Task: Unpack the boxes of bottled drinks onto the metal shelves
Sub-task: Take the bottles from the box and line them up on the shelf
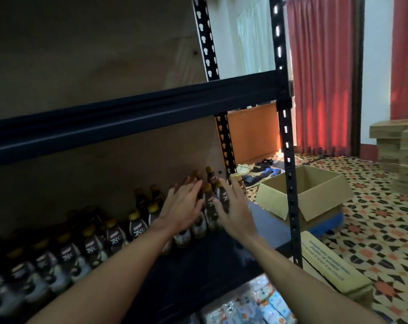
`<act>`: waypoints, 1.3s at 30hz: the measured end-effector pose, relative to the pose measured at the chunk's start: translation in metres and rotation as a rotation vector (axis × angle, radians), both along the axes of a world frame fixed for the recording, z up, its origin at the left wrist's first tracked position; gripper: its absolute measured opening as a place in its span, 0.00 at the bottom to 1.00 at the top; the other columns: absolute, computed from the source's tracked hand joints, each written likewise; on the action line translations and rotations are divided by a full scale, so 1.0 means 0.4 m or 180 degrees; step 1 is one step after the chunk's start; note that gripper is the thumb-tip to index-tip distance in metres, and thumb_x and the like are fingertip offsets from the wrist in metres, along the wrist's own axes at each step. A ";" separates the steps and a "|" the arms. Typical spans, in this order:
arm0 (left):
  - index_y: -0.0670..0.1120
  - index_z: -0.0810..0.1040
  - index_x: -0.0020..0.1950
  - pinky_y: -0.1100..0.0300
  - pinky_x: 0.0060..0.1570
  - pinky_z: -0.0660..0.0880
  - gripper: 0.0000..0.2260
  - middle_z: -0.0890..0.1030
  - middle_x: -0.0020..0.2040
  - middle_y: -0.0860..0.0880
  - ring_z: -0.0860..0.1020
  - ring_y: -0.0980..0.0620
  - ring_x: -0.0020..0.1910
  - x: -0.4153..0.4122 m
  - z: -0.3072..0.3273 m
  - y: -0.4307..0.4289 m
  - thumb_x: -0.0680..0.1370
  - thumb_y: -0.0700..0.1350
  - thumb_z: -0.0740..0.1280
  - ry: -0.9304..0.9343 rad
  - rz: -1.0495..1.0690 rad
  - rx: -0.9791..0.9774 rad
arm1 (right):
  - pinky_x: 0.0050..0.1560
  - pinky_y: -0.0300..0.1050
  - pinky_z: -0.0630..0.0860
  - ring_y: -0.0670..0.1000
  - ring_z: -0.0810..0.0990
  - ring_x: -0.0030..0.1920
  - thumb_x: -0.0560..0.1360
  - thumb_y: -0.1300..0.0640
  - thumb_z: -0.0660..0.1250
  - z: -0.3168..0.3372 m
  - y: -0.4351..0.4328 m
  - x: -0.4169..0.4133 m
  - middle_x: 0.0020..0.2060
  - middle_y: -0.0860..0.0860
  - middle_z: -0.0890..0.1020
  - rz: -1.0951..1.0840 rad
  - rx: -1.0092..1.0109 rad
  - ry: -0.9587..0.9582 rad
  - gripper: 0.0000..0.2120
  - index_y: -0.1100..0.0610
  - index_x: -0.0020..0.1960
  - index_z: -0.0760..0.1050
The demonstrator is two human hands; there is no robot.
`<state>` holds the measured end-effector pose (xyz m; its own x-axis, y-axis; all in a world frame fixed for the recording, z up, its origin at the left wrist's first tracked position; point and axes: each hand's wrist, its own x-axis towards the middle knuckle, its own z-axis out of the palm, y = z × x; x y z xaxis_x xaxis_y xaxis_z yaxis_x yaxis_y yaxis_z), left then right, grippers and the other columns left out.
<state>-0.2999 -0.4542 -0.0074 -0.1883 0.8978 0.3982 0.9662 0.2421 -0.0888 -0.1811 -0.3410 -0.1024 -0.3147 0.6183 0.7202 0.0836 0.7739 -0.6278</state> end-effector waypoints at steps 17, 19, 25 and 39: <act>0.46 0.53 0.81 0.51 0.78 0.48 0.26 0.54 0.81 0.50 0.45 0.52 0.80 -0.253 -0.005 -0.697 0.85 0.54 0.50 -0.0018 0.1266 0.0043 | 0.79 0.44 0.54 0.39 0.49 0.78 0.85 0.45 0.56 0.196 -0.496 -0.254 0.80 0.41 0.54 0.1037 0.0581 -0.1096 0.27 0.50 0.82 0.56; 0.46 0.53 0.81 0.52 0.77 0.48 0.26 0.54 0.81 0.50 0.45 0.52 0.80 -0.295 -0.017 -0.769 0.85 0.54 0.50 -0.0140 0.1445 0.0114 | 0.78 0.42 0.56 0.36 0.49 0.76 0.85 0.46 0.56 0.207 -0.552 -0.297 0.79 0.39 0.54 0.1195 0.0697 -0.1175 0.28 0.51 0.82 0.55; 0.47 0.58 0.80 0.50 0.76 0.51 0.25 0.57 0.80 0.49 0.49 0.50 0.80 -0.400 -0.031 -0.920 0.84 0.53 0.54 -0.0680 0.1899 0.0560 | 0.74 0.38 0.60 0.43 0.53 0.79 0.85 0.48 0.57 0.213 -0.700 -0.431 0.80 0.41 0.55 0.1461 0.0971 -0.1373 0.28 0.52 0.82 0.55; 0.40 0.67 0.73 0.54 0.64 0.72 0.28 0.70 0.71 0.40 0.71 0.41 0.68 -0.741 -0.008 -1.061 0.77 0.51 0.69 -0.3235 0.2986 0.2376 | 0.63 0.51 0.76 0.58 0.76 0.66 0.80 0.48 0.63 0.317 -0.988 -0.808 0.68 0.53 0.77 0.1689 0.0783 -0.2628 0.23 0.50 0.74 0.69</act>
<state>-0.5963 -0.8787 -0.0107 -0.9987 -0.0224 0.0459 0.0306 0.4573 0.8888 -0.5045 -0.7363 0.0242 -0.9633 0.1173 0.2416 0.0271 0.9374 -0.3472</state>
